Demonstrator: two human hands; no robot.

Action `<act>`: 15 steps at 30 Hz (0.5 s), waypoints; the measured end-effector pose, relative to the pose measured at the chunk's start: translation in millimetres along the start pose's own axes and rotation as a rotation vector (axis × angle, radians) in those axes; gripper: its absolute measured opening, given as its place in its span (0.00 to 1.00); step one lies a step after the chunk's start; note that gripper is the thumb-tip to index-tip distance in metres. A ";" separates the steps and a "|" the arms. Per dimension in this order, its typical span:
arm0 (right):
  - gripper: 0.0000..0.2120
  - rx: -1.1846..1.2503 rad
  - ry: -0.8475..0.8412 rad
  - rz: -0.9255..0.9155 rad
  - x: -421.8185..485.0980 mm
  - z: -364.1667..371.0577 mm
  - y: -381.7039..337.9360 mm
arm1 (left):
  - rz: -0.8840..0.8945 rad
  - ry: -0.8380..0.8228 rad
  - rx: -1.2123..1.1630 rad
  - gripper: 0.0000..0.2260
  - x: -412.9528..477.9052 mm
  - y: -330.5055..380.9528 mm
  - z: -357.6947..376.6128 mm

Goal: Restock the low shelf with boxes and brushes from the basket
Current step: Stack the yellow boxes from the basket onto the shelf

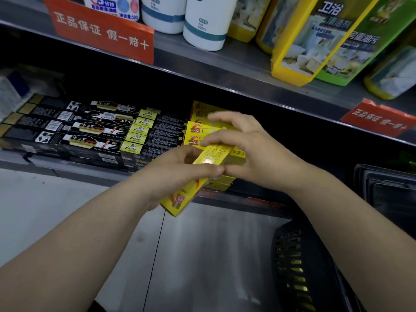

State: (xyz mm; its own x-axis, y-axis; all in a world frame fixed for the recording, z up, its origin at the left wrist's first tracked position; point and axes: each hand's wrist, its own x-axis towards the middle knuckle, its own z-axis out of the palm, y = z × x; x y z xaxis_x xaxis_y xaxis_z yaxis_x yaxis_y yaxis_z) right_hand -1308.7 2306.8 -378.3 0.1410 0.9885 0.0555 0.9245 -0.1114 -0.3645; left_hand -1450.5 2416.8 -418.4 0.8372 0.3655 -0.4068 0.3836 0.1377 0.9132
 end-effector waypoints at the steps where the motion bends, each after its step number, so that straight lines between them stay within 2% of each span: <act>1: 0.22 -0.007 0.020 0.004 -1.2 -1.0 1.3 | 0.039 0.018 0.046 0.12 1.1 4.5 -4.0; 3: 0.19 0.029 0.040 0.099 -7.0 -2.3 6.4 | 0.055 0.148 0.029 0.10 10.8 11.1 -16.3; 6: 0.18 0.036 0.087 0.278 -21.2 -3.6 19.5 | 0.156 0.512 -0.182 0.09 18.5 12.9 -33.4; 7: 0.17 0.029 0.113 0.318 -25.7 -3.7 23.1 | 0.201 0.599 -0.178 0.08 17.7 9.3 -34.4; 8: 0.17 0.019 0.147 0.348 -28.7 -3.5 25.5 | 0.225 0.636 -0.075 0.08 18.0 3.8 -33.3; 9: 0.16 -0.002 0.190 0.371 -30.2 -3.0 26.7 | 0.229 0.627 0.092 0.08 16.2 -3.3 -29.5; 11: 0.17 -0.085 0.299 0.387 -28.8 -0.8 28.3 | 0.247 0.539 0.409 0.20 19.6 -16.8 -17.7; 13: 0.19 -0.207 0.386 0.388 -22.7 2.7 28.8 | 0.265 0.466 0.547 0.32 22.8 -23.0 -8.3; 15: 0.21 -0.313 0.410 0.369 -14.1 7.6 30.0 | 0.259 0.410 0.618 0.38 24.9 -25.7 -1.4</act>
State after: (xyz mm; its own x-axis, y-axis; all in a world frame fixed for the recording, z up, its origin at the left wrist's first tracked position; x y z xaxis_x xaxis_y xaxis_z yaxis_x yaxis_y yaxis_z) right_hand -1285.7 2290.3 -397.1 0.5373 0.7666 0.3517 0.8400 -0.5236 -0.1420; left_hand -1440.0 2423.7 -452.0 0.7648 0.6435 -0.0313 0.4442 -0.4916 0.7491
